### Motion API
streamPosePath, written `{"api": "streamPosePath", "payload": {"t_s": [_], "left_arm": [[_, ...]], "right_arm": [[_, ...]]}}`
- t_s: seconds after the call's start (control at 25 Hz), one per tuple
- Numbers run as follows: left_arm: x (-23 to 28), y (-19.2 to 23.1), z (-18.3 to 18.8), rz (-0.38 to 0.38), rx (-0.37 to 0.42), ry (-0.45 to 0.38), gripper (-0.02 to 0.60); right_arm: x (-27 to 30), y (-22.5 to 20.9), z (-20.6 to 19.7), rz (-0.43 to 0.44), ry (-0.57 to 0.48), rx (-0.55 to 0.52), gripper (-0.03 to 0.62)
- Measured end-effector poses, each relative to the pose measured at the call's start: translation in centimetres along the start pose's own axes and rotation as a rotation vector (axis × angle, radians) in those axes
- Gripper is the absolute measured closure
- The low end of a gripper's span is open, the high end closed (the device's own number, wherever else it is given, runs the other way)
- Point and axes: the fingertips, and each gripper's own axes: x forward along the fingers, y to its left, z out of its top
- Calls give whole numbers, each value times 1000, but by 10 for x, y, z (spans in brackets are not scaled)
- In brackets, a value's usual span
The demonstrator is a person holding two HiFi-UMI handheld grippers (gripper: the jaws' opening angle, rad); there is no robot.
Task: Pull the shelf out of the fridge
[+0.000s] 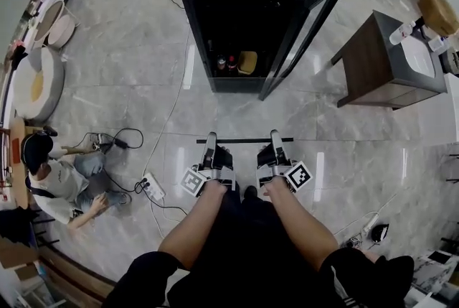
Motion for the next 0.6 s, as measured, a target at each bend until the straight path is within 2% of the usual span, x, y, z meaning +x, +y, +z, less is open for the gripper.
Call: {"api": "streamPosePath", "payload": {"t_s": [0.2, 0.4, 0.6], "left_arm": [[-36, -26, -9, -18, 19, -13, 551], [-71, -37, -16, -4, 11, -32, 551], [-104, -48, -18, 14, -9, -17, 551]], "right_arm": [[-38, 16, -9, 6, 22, 3, 560], [-68, 26, -18, 1, 43, 17, 560], [-100, 38, -32, -15, 44, 29, 560]]}}
